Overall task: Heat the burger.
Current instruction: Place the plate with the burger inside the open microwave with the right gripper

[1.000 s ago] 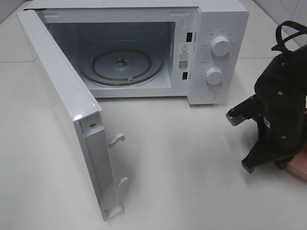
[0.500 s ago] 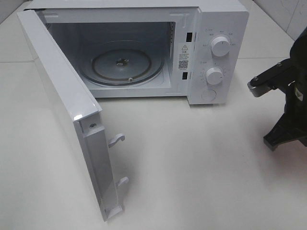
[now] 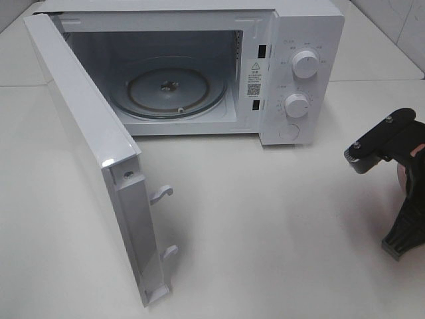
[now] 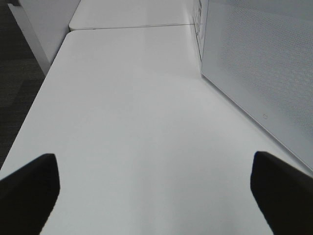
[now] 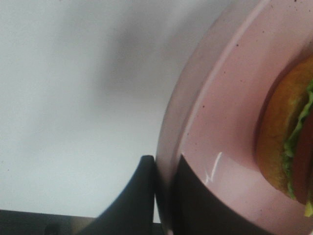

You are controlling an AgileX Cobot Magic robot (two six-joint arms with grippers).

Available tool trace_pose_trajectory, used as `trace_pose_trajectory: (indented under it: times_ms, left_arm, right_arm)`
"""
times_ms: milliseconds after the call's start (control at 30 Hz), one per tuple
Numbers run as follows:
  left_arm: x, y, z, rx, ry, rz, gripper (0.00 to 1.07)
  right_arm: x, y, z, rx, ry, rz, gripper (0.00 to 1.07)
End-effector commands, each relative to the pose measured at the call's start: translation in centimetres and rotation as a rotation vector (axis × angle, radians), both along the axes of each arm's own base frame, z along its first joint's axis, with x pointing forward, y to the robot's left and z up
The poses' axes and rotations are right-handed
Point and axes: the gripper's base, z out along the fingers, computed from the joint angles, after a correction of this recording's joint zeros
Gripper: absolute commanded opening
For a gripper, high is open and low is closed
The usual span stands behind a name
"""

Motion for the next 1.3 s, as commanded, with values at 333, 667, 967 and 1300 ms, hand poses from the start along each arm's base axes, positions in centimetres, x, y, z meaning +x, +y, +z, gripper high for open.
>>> trace_pose_trajectory:
  times_ms: [333, 667, 967, 1300]
  left_arm:
    - [-0.2, 0.0, 0.0, -0.003, -0.021, -0.002, 1.0]
    - [-0.2, 0.0, 0.0, -0.003, -0.021, -0.002, 1.0]
    - [-0.2, 0.0, 0.0, -0.003, -0.021, -0.002, 1.0]
    - [-0.2, 0.0, 0.0, -0.003, -0.021, -0.002, 1.0]
  right_arm:
    - [-2.5, 1.5, 1.2, -0.051, -0.035, 0.14, 0.0]
    - [-3.6, 3.2, 1.4, -0.047, -0.043, 0.254, 0.0]
    - [-3.9, 4.2, 1.5, -0.072, -0.048, 0.402, 0.0]
    - [-3.6, 4.9, 1.4, -0.066, -0.031, 0.592, 0.01]
